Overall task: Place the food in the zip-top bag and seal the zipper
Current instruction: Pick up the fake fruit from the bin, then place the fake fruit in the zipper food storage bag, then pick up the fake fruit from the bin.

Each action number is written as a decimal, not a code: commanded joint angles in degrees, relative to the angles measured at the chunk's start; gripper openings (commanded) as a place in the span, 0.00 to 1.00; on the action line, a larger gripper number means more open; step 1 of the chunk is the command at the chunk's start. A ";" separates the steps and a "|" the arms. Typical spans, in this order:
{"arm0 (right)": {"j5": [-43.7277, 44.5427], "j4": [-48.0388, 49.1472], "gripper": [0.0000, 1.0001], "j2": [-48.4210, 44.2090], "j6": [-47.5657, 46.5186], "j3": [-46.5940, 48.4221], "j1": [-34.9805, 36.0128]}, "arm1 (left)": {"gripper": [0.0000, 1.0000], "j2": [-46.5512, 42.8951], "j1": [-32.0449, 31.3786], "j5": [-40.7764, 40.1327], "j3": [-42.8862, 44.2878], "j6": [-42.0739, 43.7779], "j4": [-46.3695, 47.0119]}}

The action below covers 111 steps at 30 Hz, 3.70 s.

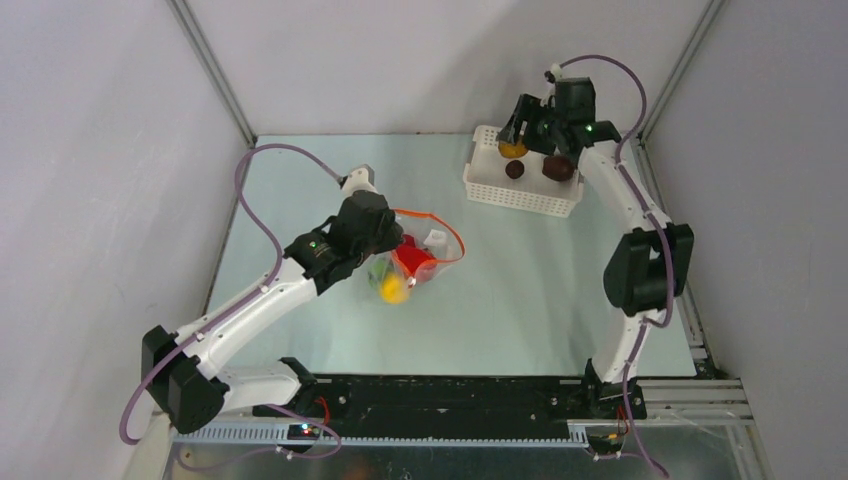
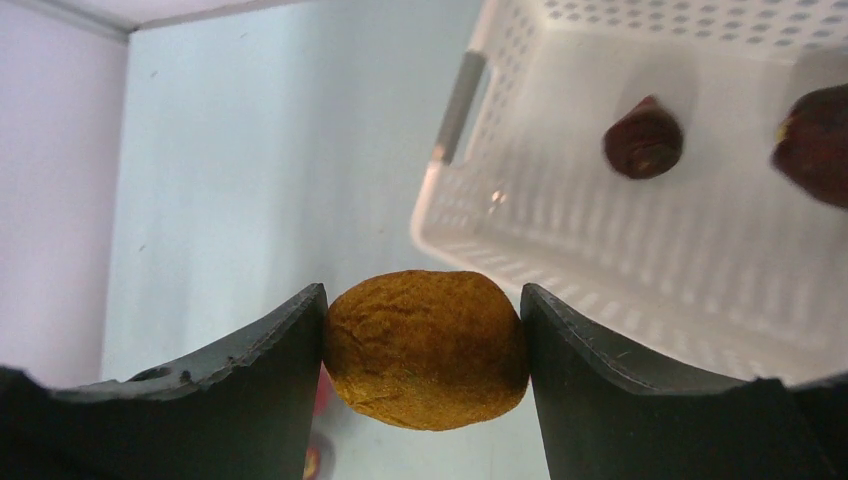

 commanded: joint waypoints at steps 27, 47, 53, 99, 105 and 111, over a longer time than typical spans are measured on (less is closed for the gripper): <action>-6.17 13.05 0.46 -27.12 4.16 -32.74 31.10 | 0.00 -3.28 0.41 1.86 -1.70 0.28 5.09; -8.95 15.70 0.90 -23.29 4.88 -32.80 34.83 | 0.00 -4.05 0.42 2.79 -2.41 -0.05 5.60; -11.32 17.08 0.93 -25.20 3.93 -32.80 34.74 | 0.00 -4.68 0.41 2.59 -2.79 -0.07 5.61; 22.37 4.25 0.98 30.47 -11.00 23.69 1.12 | 0.00 -0.98 0.66 -0.60 1.55 1.58 0.13; 21.13 6.75 0.94 33.55 -10.33 24.09 0.54 | 0.00 -0.38 1.01 -0.83 2.08 1.79 -0.24; 20.00 6.15 0.87 35.51 -10.15 26.15 0.35 | 0.00 0.28 1.13 -0.86 2.58 1.97 -0.56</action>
